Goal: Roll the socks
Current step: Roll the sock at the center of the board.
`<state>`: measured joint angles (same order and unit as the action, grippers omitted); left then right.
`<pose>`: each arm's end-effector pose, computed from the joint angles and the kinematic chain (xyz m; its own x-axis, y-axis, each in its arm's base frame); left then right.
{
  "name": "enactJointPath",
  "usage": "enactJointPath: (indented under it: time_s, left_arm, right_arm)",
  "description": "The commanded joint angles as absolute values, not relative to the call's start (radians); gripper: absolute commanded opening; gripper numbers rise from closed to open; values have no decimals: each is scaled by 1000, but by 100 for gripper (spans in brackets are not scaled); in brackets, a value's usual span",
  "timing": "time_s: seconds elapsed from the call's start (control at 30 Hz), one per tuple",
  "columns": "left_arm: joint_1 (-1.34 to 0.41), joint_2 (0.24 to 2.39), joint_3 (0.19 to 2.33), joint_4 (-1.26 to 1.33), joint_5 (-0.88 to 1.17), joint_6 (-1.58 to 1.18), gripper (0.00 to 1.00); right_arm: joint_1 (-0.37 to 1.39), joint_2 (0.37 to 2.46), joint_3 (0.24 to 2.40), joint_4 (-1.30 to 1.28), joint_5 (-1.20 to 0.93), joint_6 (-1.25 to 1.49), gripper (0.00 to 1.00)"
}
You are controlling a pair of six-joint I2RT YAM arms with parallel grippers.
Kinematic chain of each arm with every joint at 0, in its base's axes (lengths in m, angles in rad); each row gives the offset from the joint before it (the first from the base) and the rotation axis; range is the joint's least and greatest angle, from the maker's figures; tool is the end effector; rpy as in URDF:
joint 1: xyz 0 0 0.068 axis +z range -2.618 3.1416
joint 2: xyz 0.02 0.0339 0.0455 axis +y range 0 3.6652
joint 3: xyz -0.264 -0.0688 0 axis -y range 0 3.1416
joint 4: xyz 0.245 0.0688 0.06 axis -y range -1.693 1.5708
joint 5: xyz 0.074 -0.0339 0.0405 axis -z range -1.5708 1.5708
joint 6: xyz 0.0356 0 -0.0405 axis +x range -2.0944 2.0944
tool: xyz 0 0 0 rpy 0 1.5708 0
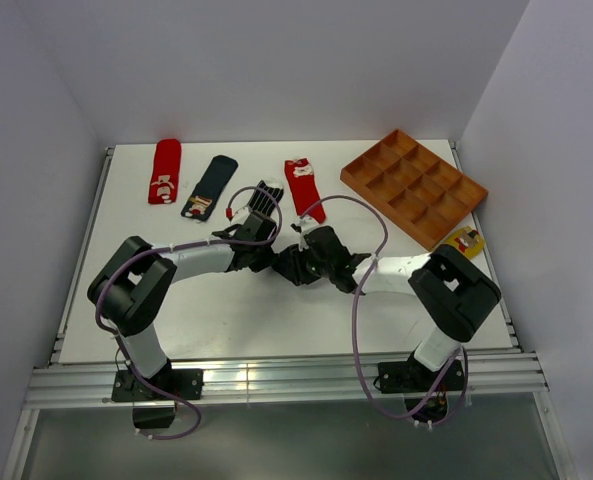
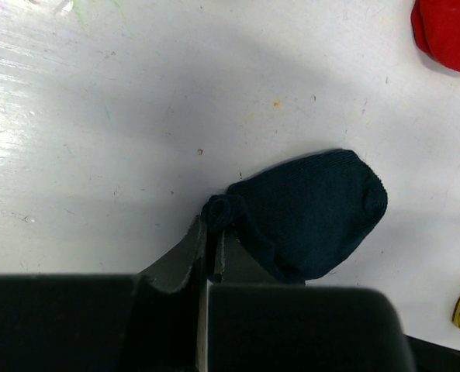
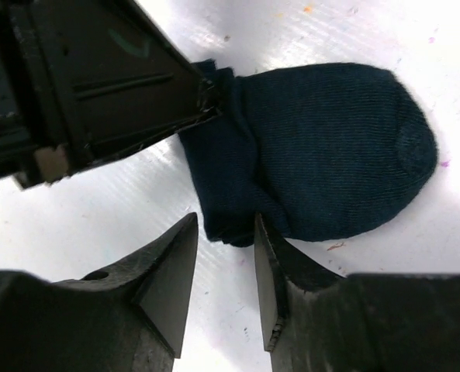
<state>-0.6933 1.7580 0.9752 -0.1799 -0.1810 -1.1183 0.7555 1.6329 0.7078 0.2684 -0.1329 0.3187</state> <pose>0.2713 -0.2171 0.1532 -0.7702 -0.5102 -0.3827 -0.3275 0.8312 -0.4492 0.2285 0.2217 0.1507 -0.6589 -0.1940 -0.7268 -0.5787 0.7480 0.3250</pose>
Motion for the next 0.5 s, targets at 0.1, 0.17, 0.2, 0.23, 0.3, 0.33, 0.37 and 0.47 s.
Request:
enactJointPath:
  time_s: [0.1,0.17,0.2,0.23,0.3,0.33,0.37,0.47]
  left_arm:
    - [-692,1743,997,-229,-187,-1085,0]
    - [-692,1741,997,-227,-184,-1085,0]
    - [-692,1741,999,-226,-183,-1086,0]
    - [-692,1741,999,-225,-181,-1085,0]
    - [-693,1740,999,-229,-181,-1086,0]
    - [-692,1738,999,-230,-181,-1086,0]
    - [-693,1735,999,-232,-186,-1088,0]
    - [-692,1726,999,-233,-190,-1089,0]
  right_arm:
    - [776,1672,770,221,-34,281,47]
    - [791,1698,795,195,-2,278,49]
    - [796,1709,804,169,-2,272,49]
    - [801,1729,821,158,20,268,49]
    - [813,1752,842,115,40,261,49]
    - [816,1776,866,97,55,258,49]
    - [827,1787,876,83,81,255,48]
    - [841,1831,917,14,123,250,35]
